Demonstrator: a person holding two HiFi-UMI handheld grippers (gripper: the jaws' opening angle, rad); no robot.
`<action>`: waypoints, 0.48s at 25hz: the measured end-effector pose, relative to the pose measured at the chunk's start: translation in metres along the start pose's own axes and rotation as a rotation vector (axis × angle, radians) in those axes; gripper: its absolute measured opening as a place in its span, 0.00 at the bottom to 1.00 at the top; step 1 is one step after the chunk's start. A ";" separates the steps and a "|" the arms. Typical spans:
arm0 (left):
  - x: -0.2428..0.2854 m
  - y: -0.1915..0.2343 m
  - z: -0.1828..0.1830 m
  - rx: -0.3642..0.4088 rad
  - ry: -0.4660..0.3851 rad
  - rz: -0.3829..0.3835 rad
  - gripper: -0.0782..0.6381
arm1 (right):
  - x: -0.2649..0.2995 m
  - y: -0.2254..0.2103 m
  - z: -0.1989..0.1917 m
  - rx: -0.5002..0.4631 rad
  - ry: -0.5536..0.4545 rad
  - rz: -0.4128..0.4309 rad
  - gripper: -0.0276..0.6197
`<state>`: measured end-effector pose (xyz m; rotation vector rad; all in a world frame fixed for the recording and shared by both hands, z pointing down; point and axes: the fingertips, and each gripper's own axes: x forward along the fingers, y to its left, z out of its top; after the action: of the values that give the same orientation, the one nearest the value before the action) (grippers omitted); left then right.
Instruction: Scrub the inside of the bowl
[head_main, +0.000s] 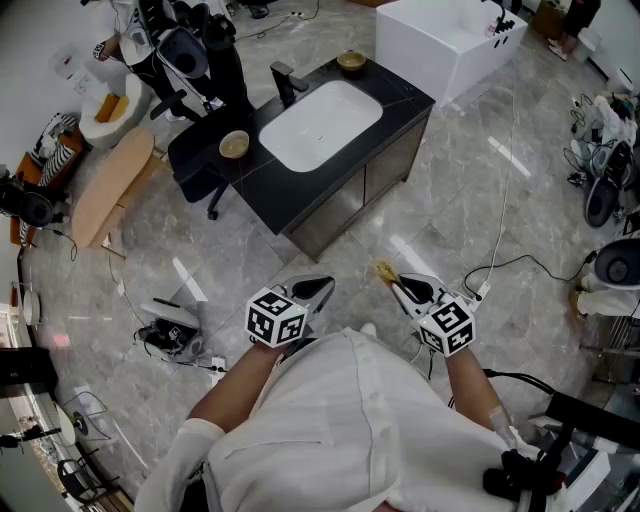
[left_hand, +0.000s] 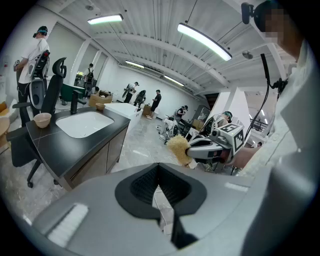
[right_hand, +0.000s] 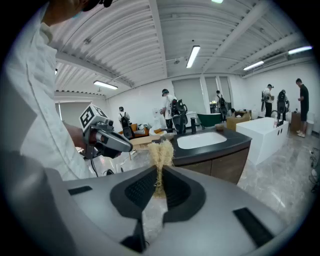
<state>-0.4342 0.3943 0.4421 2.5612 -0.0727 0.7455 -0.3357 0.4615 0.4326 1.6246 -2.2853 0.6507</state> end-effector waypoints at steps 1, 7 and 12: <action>0.009 0.000 0.007 0.013 -0.004 0.000 0.12 | -0.001 -0.009 0.001 -0.003 -0.004 -0.004 0.09; 0.054 0.003 0.045 0.047 -0.035 -0.005 0.12 | -0.003 -0.053 0.007 -0.011 -0.017 -0.018 0.09; 0.081 0.023 0.060 0.046 0.004 -0.019 0.12 | 0.009 -0.084 0.008 0.050 -0.019 -0.034 0.09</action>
<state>-0.3397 0.3532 0.4492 2.5998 -0.0310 0.7532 -0.2592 0.4270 0.4477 1.6957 -2.2664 0.6924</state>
